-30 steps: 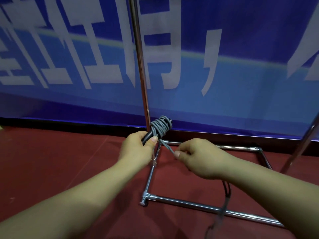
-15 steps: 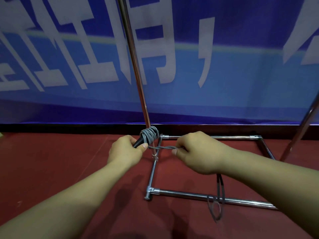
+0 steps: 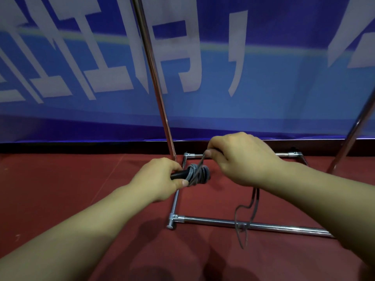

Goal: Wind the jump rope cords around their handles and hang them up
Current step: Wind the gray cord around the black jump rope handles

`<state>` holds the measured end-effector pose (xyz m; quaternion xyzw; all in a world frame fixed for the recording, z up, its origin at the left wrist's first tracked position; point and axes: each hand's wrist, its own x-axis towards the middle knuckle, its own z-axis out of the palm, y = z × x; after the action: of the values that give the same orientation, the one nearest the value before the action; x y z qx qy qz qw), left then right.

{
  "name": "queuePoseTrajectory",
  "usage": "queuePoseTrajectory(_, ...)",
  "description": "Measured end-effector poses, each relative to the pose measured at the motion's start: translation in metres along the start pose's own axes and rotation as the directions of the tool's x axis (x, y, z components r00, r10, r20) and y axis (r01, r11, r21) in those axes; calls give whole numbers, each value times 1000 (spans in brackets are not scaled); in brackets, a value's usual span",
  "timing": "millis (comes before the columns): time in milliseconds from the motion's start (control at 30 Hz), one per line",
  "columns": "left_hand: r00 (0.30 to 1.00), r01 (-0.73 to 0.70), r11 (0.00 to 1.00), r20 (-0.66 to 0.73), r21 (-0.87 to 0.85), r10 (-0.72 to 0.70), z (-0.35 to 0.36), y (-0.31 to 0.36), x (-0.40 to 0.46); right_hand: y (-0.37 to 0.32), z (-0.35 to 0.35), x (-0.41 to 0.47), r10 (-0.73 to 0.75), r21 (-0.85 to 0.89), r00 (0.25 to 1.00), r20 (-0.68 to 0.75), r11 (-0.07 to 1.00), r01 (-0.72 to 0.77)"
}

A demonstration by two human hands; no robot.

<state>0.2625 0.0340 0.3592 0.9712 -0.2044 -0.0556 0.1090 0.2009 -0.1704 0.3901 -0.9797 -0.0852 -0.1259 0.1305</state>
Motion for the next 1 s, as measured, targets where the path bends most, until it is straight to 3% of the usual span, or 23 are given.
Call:
queuePoseTrajectory(200, 942, -271, 958, 180, -95, 284, -7, 14, -13, 21, 2, 4, 48, -60, 999, 4, 997, -48)
queuePoseTrajectory(400, 909, -376, 889, 84, -261, 409, -20, 33, -27, 47, -1, 11, 146, 293, 983, 110, 940, -173)
queuePoseTrajectory(533, 887, -405, 845, 74, -349, 456, -22, 37, -33, 54, 0, 12, 185, 438, 970, 158, 867, -237)
queuePoseTrajectory(633, 882, -421, 791, 5, -443, 472, -21, 38, -35, 55, 0, 12, 204, 523, 961, 186, 808, -273)
queuePoseTrajectory(800, 883, -452, 672, -187, -587, 431, -23, 39, -38, 49, 0, 9, 176, 753, 935, 308, 556, -353)
queuePoseTrajectory(900, 903, -407, 567, -222, -716, 367, -24, 42, -37, 49, 2, 7, 139, 767, 944, 301, 553, -326)
queuePoseTrajectory(1000, 937, -335, 498, -226, -800, 267, -23, 44, -32, 39, 11, 7, 247, 709, 913, 325, 575, -408)
